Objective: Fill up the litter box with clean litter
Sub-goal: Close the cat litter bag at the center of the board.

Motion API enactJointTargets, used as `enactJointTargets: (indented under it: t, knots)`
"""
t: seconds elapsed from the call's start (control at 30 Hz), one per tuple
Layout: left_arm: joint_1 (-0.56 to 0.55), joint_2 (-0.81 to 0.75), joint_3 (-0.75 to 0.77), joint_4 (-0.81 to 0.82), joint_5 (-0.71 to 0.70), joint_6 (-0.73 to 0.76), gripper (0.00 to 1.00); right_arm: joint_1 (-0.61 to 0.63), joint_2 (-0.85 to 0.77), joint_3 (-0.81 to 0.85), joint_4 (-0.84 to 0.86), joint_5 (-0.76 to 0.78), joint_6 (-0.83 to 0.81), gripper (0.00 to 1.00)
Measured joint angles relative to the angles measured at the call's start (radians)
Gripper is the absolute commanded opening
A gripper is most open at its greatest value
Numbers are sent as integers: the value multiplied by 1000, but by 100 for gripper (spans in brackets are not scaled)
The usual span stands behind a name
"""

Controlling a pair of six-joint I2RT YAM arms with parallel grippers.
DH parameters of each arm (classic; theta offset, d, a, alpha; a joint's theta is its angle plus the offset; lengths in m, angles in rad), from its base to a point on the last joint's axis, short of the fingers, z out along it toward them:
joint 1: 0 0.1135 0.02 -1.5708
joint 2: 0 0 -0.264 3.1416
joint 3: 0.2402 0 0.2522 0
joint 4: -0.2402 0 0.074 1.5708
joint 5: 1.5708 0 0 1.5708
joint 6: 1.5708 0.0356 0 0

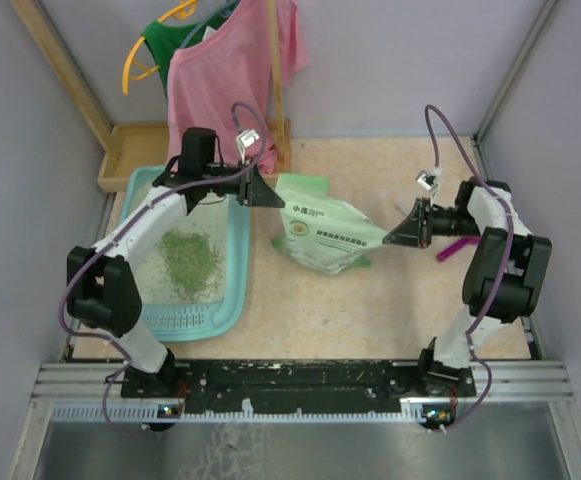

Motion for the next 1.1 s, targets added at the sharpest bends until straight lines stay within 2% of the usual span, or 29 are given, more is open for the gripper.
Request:
enactJointTargets:
  t: [0.27, 0.47, 0.97, 1.1]
  knots:
    - [7, -28, -37, -134, 13, 56, 0, -9, -32, -99, -11, -27, -14, 0]
    - [20, -55, -68, -220, 0, 70, 0, -10, -90, -130, -19, 9, -11, 0]
    - [6, 47, 133, -527, -72, 98, 0, 16, -95, -105, -20, 60, 2, 0]
    - [-1, 61, 174, -580, -92, 103, 0, 21, -108, -61, -5, 109, 0, 19]
